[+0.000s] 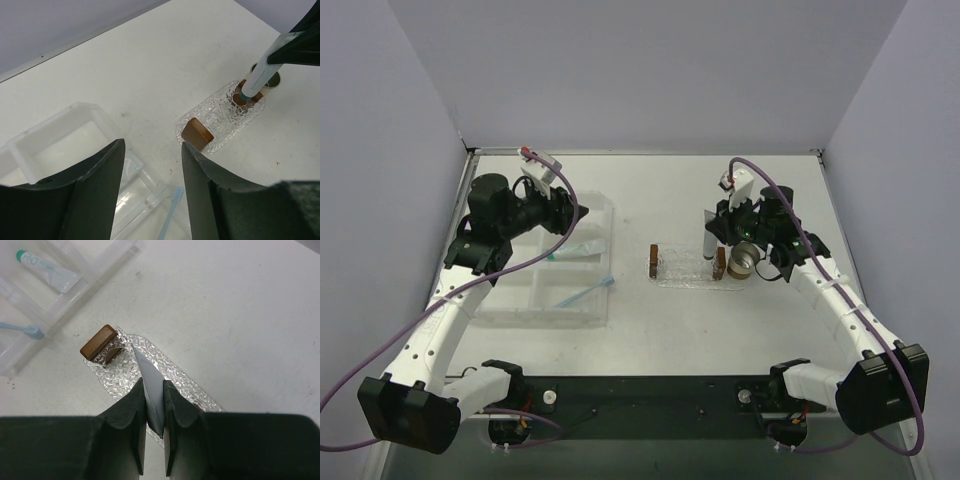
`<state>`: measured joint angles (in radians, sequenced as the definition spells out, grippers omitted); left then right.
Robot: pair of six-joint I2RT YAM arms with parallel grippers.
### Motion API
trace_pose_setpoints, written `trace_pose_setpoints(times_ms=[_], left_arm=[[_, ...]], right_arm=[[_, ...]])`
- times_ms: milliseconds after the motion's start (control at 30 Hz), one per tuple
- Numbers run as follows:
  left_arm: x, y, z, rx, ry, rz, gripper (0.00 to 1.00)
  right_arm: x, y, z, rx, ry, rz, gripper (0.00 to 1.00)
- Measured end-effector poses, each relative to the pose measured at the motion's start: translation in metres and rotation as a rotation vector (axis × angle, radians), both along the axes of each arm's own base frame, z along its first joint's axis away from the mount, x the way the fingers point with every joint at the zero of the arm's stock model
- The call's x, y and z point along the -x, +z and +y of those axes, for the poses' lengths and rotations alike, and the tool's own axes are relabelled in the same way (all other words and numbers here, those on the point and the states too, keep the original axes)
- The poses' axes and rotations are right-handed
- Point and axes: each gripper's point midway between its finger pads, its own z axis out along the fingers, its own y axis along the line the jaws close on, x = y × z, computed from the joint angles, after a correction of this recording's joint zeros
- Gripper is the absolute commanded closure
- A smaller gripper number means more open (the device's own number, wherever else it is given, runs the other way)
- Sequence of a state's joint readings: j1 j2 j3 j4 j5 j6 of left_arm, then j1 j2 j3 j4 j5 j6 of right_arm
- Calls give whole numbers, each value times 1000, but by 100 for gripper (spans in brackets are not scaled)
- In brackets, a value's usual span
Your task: Prepare toiletry sets of a toothbrush and toothpaste on the tray
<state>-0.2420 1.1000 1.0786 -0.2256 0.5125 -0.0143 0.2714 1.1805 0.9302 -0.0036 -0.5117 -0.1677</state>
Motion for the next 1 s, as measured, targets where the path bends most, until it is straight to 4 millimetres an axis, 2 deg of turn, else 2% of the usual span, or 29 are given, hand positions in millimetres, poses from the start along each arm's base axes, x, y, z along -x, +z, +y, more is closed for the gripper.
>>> trace_pose_setpoints(times_ms=[1000], left_arm=[[0, -10, 2, 3, -6, 17, 41]], right_arm=[[0, -12, -1, -32, -19, 17, 100]])
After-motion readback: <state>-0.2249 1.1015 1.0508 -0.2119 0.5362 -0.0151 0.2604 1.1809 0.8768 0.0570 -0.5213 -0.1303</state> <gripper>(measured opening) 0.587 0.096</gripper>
